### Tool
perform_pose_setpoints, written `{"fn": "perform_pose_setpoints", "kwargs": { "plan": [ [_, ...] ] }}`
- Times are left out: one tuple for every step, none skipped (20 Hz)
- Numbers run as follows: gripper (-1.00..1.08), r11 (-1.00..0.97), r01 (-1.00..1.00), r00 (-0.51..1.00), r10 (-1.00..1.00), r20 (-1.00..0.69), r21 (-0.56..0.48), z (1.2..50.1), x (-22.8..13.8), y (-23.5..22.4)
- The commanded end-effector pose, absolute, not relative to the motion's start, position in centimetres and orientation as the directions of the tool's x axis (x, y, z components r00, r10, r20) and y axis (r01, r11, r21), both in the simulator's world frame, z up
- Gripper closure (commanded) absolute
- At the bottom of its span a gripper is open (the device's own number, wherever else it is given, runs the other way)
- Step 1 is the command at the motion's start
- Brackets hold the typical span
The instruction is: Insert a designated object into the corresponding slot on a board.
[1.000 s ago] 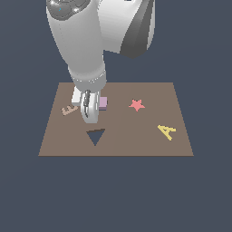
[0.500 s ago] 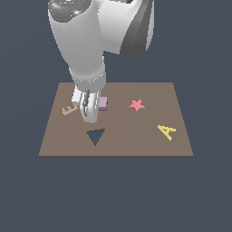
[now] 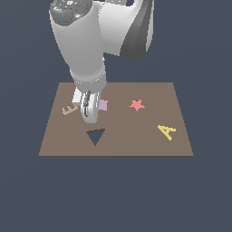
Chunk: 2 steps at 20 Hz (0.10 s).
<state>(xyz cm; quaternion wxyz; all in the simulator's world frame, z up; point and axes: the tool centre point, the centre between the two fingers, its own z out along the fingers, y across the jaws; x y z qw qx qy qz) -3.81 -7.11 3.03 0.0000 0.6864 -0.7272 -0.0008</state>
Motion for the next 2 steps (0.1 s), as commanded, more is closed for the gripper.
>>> {"fn": "perform_pose_setpoints", "kwargs": {
  "plan": [
    [-0.92,0.058,-0.998,-0.058,-0.998,-0.001,0.001,3.03,-3.81,-7.11],
    [-0.92,0.058,-0.998,-0.058,-0.998,-0.001,0.001,3.03,-3.81,-7.11]
  ]
}}
